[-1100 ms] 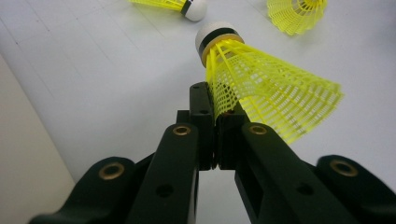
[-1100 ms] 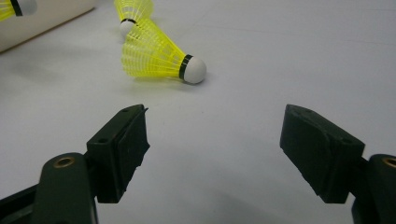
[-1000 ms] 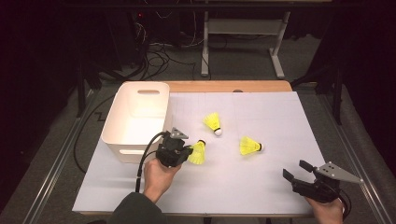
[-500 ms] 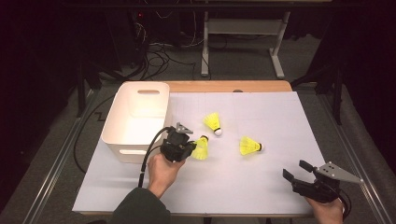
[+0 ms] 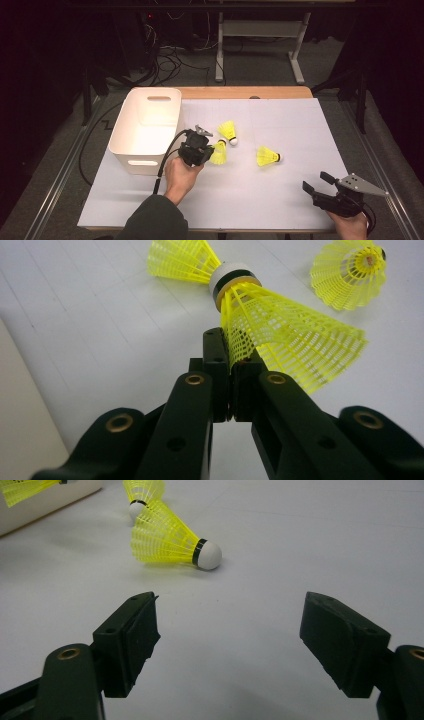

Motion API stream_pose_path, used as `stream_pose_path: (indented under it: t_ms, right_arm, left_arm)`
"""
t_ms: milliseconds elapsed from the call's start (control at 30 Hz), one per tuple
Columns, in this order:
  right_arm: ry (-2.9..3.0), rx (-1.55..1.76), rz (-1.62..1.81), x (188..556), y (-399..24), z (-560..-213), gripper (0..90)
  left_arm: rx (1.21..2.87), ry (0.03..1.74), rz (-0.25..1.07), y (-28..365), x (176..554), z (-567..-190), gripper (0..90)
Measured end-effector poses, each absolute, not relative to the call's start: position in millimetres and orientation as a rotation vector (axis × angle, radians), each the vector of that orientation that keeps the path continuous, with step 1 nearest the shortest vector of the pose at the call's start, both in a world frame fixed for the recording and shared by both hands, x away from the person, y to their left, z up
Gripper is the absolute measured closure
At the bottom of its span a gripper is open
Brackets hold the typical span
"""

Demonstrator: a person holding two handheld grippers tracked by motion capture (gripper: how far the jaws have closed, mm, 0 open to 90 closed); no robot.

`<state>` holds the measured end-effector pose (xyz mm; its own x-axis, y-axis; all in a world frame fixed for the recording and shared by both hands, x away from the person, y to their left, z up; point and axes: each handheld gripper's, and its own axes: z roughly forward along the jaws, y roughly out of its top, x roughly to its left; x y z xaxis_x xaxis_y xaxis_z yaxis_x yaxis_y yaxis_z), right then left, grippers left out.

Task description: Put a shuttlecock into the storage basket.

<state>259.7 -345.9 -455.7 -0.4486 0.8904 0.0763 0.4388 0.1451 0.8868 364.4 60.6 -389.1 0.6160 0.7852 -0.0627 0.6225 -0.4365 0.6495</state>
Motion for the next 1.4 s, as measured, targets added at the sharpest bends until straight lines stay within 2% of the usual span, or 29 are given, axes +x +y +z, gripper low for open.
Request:
stream_pose_path:
  t_ms: [767, 1400]
  right_arm:
    - [1.959, 1.262, 1.261, 260.0, -345.8, -455.8, 24.0]
    - [1.962, 1.263, 1.262, 260.5, -345.6, -456.0, 23.8]
  left_arm:
    - [2.281, 1.135, 0.401, 34.5, 395.2, -367.5, 88.2]
    - [2.294, 1.159, 0.413, 36.4, 412.7, -341.5, 88.2]
